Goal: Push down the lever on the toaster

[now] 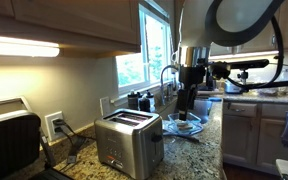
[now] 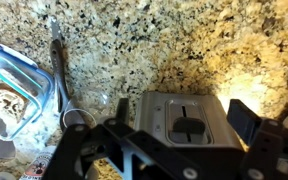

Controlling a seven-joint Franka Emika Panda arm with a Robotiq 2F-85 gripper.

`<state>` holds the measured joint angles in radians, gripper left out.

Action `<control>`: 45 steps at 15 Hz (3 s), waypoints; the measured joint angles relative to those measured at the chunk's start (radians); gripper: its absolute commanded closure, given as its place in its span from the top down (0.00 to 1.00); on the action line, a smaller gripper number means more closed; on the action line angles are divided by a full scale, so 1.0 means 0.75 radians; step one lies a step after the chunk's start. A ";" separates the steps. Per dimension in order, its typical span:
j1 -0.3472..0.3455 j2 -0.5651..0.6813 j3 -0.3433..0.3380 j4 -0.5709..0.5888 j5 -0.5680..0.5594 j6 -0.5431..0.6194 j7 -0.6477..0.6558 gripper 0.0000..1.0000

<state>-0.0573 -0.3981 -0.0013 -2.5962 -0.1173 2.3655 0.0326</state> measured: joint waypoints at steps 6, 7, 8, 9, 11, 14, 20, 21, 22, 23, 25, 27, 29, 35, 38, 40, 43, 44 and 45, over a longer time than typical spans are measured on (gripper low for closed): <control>-0.011 0.156 -0.019 0.099 0.030 0.032 0.085 1.00; -0.011 0.186 -0.028 0.118 0.054 0.038 0.081 1.00; -0.011 0.214 -0.033 0.135 0.081 0.039 0.072 1.00; -0.009 0.240 -0.034 0.150 0.111 0.039 0.059 1.00; 0.002 0.281 -0.033 0.169 0.158 0.039 0.032 1.00; 0.025 0.306 -0.020 0.174 0.181 0.039 0.005 1.00; 0.040 0.306 -0.005 0.174 0.180 0.039 -0.025 1.00; 0.040 0.306 -0.005 0.174 0.180 0.039 -0.026 1.00; 0.040 0.306 -0.005 0.174 0.180 0.039 -0.027 1.00; 0.040 0.306 -0.005 0.174 0.180 0.039 -0.027 1.00; 0.040 0.307 -0.005 0.174 0.180 0.039 -0.027 1.00; 0.040 0.308 -0.004 0.174 0.180 0.039 -0.026 1.00; 0.041 0.309 0.004 0.178 0.180 0.039 -0.018 0.86; 0.042 0.323 0.035 0.198 0.179 0.068 0.011 0.39; 0.042 0.363 0.035 0.214 0.180 0.116 0.035 0.20; 0.042 0.399 0.035 0.229 0.182 0.151 0.039 0.07; 0.042 0.462 0.034 0.261 0.198 0.188 0.039 0.00; 0.042 0.479 0.034 0.272 0.202 0.192 0.039 0.00; 0.042 0.492 0.033 0.281 0.204 0.195 0.039 0.00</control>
<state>-0.0259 -0.0292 0.0236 -2.3857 0.0353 2.5117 0.0619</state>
